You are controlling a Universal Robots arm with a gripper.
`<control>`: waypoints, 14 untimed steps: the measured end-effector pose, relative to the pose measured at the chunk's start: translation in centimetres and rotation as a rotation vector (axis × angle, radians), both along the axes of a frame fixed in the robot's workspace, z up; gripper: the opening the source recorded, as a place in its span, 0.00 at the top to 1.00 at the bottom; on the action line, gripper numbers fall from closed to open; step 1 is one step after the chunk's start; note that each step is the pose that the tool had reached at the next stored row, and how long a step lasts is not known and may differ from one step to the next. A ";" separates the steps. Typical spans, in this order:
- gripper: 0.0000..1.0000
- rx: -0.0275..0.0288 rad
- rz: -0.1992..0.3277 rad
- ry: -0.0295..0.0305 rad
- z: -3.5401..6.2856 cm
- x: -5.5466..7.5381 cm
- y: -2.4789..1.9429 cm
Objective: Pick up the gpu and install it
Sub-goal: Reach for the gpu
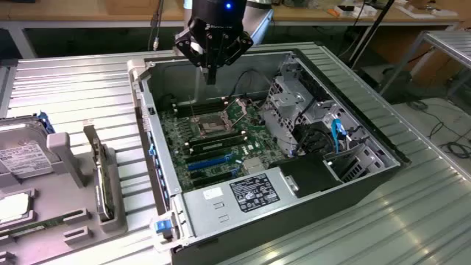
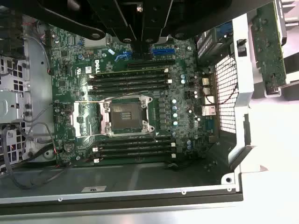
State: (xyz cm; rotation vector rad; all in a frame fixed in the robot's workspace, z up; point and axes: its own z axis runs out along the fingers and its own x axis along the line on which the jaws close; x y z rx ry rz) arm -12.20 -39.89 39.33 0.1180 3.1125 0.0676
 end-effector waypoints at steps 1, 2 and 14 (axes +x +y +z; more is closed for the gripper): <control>0.89 0.0000 0.000 0.0000 0.00 0.0 0.00; 0.89 0.0000 0.000 0.0000 0.00 0.0 0.00; 0.89 0.0000 0.000 0.0000 -0.01 -0.1 0.00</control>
